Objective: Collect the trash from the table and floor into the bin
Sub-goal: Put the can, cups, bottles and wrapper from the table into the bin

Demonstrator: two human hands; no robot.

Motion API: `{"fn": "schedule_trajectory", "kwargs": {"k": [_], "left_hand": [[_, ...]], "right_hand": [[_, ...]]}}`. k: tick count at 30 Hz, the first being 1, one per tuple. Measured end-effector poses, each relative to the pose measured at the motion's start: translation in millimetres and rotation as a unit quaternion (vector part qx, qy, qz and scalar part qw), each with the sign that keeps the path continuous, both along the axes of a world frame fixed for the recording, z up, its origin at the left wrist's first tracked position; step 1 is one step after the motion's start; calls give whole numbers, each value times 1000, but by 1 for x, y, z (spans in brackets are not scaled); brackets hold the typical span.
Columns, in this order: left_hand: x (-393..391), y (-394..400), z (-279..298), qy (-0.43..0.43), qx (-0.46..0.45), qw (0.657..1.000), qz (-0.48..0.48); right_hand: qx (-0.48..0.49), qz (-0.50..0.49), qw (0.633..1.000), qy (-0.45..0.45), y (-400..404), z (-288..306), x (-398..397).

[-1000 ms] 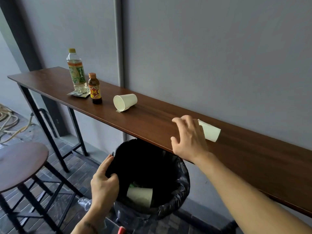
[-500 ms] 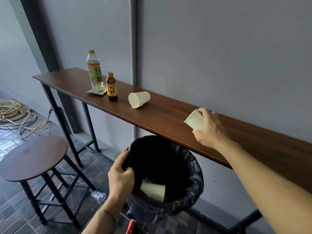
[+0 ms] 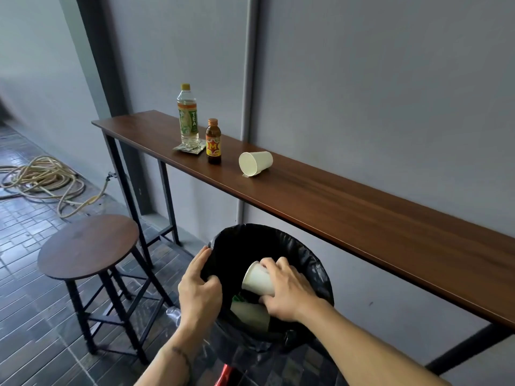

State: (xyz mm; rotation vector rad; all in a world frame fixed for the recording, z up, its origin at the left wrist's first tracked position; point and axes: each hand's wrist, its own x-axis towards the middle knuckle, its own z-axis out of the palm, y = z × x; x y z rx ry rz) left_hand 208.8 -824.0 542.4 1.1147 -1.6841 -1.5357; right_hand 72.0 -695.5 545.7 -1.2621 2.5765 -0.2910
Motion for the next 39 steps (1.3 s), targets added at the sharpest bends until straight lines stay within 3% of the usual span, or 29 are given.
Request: {"fn": "schedule_trajectory", "kwargs": {"k": [10,22,27,34,39], "left_hand": [[40,-28,3,13,11,1000,11],[76,-82,-17,13,1,999,43],[77,-110,-23,-52,-22,996,65],[61,-147,-21,-165,-143,970,107],[51,-166,-18,-149,-136,965,168]], "right_hand": [[-5,-93,987,129,-1,-1,-16],[-110,-135,985,-18,-45,-14,-5],[-195,-114,974,-25,-75,-22,-9],[-295,-48,954,-20,-129,-9,-36],[-330,-24,942,-49,-156,-4,-49]]}}
